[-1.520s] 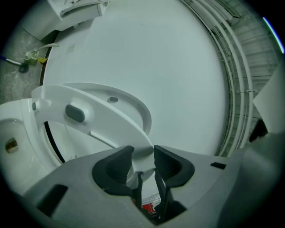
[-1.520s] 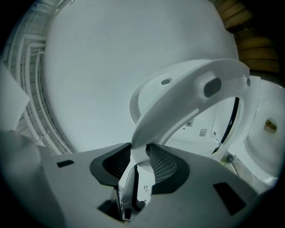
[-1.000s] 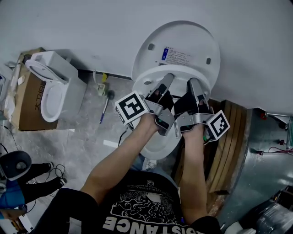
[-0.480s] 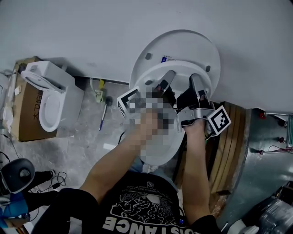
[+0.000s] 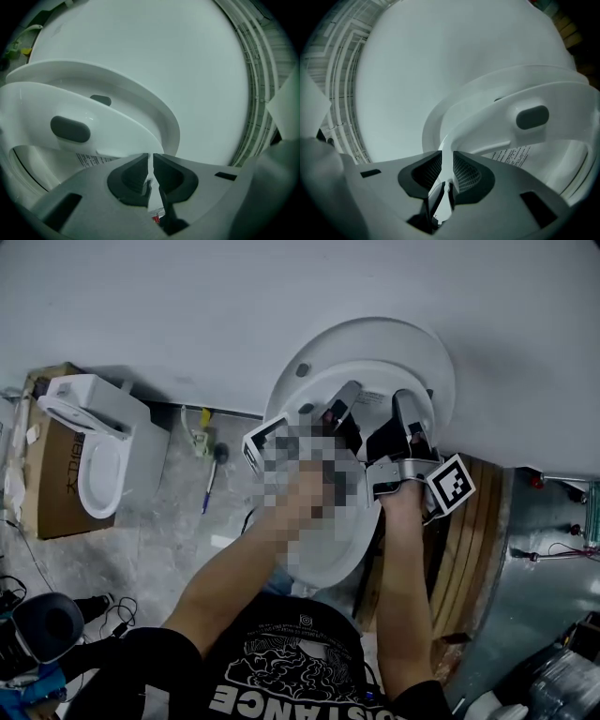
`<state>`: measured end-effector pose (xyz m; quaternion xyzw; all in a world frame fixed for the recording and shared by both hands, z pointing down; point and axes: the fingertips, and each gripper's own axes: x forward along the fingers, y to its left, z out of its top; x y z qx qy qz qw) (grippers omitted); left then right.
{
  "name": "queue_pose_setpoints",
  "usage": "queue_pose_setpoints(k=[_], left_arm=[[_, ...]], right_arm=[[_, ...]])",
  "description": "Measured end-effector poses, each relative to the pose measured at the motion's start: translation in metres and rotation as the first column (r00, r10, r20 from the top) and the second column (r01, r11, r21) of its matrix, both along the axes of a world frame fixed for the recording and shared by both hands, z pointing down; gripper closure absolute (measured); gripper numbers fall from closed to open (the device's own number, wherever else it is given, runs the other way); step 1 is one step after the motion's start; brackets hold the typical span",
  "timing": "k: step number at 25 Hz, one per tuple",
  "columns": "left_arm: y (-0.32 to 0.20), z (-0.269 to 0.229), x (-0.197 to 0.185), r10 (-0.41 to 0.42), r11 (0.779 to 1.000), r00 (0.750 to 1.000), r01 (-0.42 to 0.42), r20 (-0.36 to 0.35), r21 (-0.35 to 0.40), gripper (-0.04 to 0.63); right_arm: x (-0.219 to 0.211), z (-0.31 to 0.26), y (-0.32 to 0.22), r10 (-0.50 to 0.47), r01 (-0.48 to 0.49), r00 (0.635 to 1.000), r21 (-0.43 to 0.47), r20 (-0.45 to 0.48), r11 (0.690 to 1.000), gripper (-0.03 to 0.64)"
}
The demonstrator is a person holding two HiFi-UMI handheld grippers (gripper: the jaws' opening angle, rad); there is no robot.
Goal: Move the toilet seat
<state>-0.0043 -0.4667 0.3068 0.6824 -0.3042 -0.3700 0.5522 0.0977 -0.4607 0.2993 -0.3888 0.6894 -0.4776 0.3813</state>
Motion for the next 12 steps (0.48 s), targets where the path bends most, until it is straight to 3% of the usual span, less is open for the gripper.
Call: queue_pose_setpoints(k=[12], left_arm=[[-0.014, 0.003, 0.003, 0.016, 1.0, 1.0, -0.016, 0.027, -0.01, 0.555]], right_arm=[[0.001, 0.003, -0.01, 0.009, -0.009, 0.998, -0.002, -0.065, 1.0, 0.535]])
